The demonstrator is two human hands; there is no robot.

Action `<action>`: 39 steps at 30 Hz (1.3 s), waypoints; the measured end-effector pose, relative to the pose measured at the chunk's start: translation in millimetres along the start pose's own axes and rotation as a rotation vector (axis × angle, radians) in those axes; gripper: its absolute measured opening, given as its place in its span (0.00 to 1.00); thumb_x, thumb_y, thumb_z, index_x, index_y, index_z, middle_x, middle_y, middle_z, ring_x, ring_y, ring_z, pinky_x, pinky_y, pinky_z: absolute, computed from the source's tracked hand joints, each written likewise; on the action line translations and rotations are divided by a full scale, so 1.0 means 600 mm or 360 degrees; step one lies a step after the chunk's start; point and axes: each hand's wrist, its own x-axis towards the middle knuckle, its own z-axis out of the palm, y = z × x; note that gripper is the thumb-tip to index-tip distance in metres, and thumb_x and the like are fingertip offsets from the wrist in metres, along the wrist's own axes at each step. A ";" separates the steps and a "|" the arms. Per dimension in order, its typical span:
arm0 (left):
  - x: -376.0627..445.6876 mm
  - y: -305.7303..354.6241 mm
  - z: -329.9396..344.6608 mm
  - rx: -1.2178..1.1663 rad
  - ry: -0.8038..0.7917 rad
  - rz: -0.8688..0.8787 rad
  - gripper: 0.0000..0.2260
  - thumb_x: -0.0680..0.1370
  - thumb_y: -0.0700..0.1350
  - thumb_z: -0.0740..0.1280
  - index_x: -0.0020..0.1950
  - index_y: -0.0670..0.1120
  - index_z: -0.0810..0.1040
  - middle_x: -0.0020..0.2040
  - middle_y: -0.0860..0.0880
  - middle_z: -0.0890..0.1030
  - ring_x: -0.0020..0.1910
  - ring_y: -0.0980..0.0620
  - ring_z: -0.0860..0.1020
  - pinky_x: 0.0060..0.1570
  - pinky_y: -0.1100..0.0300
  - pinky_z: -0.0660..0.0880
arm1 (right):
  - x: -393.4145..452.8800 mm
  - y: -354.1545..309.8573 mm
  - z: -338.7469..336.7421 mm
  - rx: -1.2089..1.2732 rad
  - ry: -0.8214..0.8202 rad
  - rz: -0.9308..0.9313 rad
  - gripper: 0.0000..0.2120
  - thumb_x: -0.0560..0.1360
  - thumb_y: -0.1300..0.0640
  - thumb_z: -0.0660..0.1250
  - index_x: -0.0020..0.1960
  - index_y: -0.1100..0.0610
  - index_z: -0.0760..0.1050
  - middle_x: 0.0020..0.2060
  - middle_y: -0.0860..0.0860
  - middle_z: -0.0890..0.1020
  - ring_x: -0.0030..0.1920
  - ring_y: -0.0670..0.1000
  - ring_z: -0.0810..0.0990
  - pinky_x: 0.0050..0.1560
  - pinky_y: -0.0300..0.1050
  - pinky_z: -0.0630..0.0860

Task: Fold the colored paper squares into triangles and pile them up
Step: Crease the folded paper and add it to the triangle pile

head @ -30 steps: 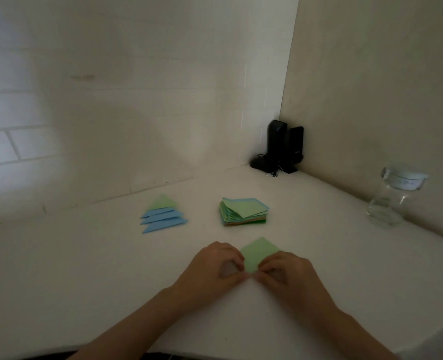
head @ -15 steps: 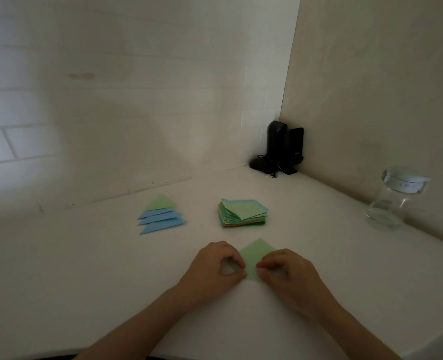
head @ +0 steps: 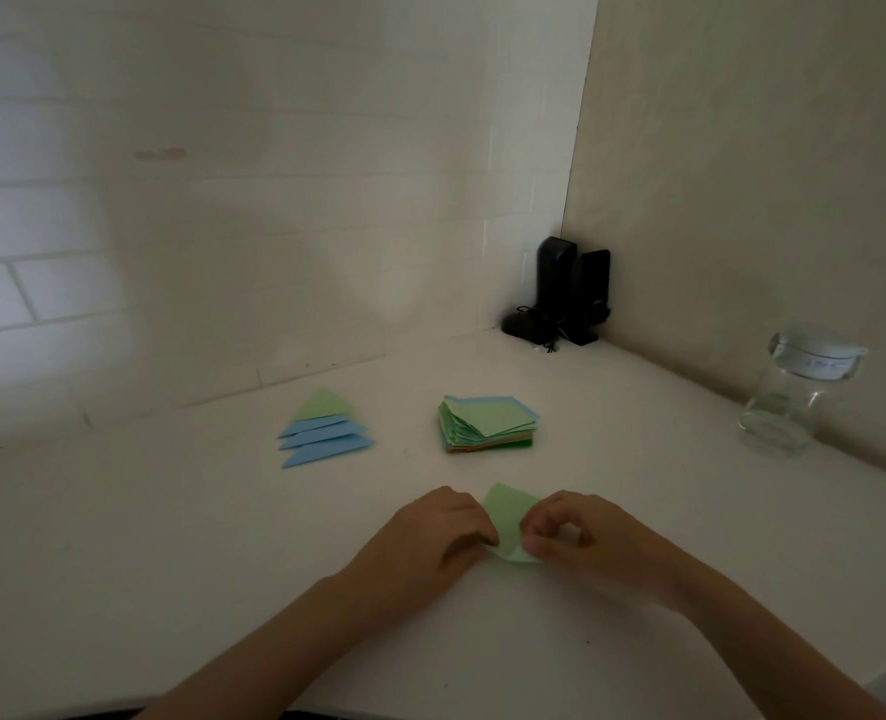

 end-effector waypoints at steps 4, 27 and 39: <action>0.010 0.009 0.005 0.0053 -0.0006 -0.0020 0.05 0.77 0.47 0.65 0.49 0.49 0.81 0.46 0.54 0.80 0.46 0.58 0.74 0.47 0.68 0.69 | -0.021 0.015 0.008 -0.0118 0.0281 -0.0187 0.06 0.66 0.44 0.70 0.39 0.45 0.80 0.43 0.43 0.80 0.46 0.38 0.77 0.43 0.25 0.67; 0.020 0.014 0.011 -0.0367 0.0164 -0.0700 0.14 0.69 0.44 0.75 0.50 0.55 0.76 0.44 0.54 0.75 0.38 0.60 0.72 0.39 0.73 0.67 | -0.021 0.017 0.036 -0.0104 0.0332 0.0356 0.25 0.60 0.36 0.70 0.54 0.40 0.70 0.54 0.46 0.68 0.57 0.49 0.67 0.60 0.45 0.67; 0.016 0.016 -0.001 -0.0005 -0.0156 -0.0127 0.18 0.73 0.44 0.53 0.50 0.53 0.81 0.51 0.55 0.78 0.48 0.55 0.73 0.50 0.60 0.70 | 0.015 0.015 -0.008 0.0103 0.0083 0.0117 0.19 0.69 0.61 0.70 0.58 0.47 0.77 0.49 0.43 0.80 0.42 0.36 0.78 0.45 0.29 0.73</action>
